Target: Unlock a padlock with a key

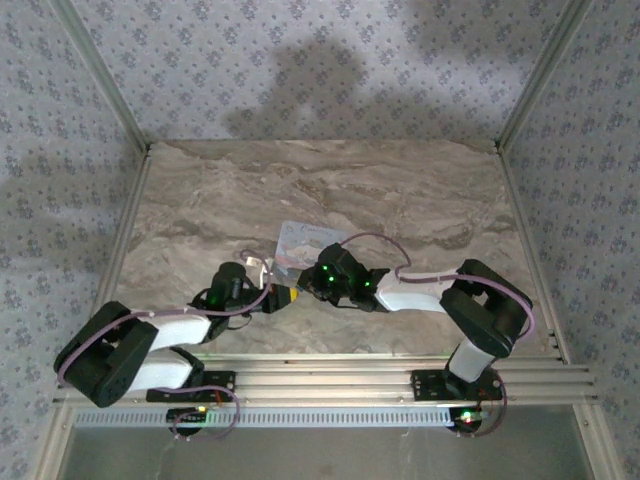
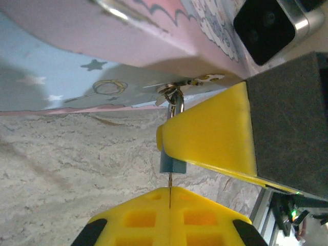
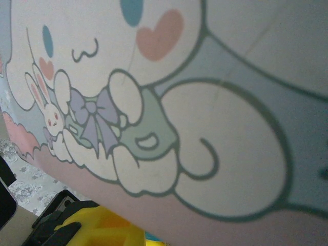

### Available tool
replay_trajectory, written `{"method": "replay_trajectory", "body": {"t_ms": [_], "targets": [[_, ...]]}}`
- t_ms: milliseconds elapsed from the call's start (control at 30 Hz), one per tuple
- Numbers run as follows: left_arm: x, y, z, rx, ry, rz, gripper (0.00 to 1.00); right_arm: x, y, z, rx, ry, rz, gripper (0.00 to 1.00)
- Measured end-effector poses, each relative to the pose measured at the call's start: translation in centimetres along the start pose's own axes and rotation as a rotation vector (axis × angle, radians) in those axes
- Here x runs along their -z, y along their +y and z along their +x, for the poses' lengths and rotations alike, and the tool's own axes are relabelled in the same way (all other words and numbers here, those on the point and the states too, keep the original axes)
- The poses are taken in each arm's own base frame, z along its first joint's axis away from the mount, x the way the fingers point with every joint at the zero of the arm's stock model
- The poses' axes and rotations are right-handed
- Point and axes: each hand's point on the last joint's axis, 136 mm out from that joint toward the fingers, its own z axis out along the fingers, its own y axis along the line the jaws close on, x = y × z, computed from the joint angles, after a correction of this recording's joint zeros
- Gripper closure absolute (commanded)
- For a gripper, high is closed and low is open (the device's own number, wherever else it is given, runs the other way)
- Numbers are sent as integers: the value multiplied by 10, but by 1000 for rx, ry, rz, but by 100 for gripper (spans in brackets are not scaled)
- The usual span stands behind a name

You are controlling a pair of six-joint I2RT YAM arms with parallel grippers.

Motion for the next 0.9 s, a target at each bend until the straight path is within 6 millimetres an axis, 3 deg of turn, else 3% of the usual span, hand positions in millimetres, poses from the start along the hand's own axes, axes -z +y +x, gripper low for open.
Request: {"method": "replay_trajectory", "body": {"t_ms": [900], "targets": [[-2,8,-9,22,-59,-54,100,-13,4,-3,4,-45,11,100]]}}
